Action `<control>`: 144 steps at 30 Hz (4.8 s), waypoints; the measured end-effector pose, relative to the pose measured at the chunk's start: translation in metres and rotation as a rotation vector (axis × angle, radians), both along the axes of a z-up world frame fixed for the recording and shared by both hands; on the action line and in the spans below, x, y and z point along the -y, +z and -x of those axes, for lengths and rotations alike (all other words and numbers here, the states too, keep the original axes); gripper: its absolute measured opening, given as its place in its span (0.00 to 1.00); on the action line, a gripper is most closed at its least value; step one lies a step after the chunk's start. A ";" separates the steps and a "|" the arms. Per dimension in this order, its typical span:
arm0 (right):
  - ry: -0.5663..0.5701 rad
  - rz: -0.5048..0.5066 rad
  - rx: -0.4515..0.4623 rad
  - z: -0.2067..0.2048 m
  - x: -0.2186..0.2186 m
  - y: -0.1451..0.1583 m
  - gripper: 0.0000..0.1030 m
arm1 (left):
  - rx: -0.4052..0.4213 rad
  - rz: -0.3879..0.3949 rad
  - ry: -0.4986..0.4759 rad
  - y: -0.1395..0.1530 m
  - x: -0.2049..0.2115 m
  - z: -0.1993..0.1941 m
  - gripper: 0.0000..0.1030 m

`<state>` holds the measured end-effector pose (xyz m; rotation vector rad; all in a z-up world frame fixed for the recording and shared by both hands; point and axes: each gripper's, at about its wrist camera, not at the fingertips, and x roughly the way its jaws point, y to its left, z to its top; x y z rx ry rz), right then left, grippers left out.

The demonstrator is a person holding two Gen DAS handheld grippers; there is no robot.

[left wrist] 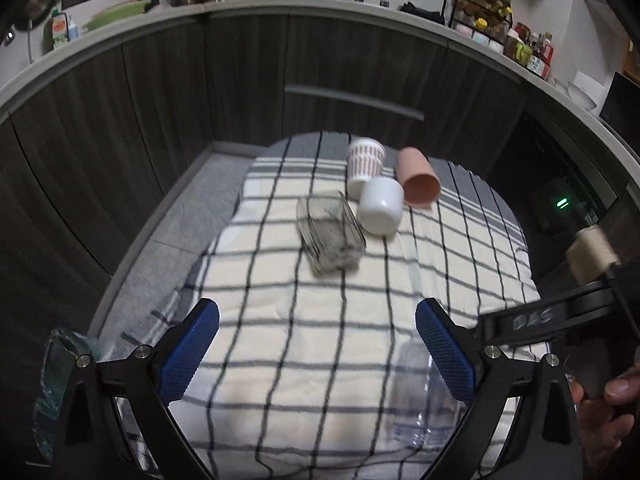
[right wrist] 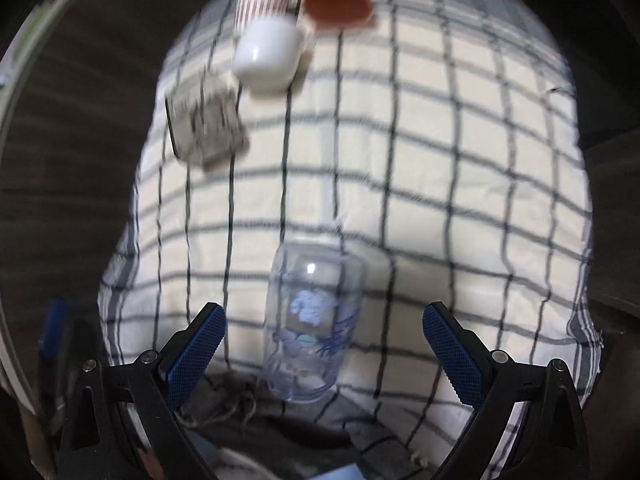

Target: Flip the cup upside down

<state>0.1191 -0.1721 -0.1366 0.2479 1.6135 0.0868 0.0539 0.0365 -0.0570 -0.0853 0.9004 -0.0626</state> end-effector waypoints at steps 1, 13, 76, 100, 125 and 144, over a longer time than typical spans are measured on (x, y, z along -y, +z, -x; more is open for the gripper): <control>0.014 0.002 -0.050 -0.003 -0.005 -0.007 0.96 | 0.007 -0.004 0.005 0.000 -0.001 -0.002 0.98; 0.069 0.032 -0.306 -0.018 -0.031 -0.056 0.92 | 0.009 0.030 0.064 -0.013 -0.027 -0.023 0.98; 0.025 0.419 0.690 0.053 -0.058 -0.007 0.77 | -0.011 -0.092 0.088 -0.068 -0.024 -0.003 0.98; -0.091 0.361 0.897 0.110 -0.032 0.088 0.89 | 0.161 -0.025 0.037 0.014 -0.011 0.026 1.00; -0.174 0.351 1.016 0.158 -0.007 0.128 0.96 | 0.307 -0.042 0.002 0.052 0.004 0.066 1.00; -0.195 0.345 1.052 0.172 -0.003 0.138 0.96 | 0.316 -0.047 0.012 0.056 0.004 0.071 1.00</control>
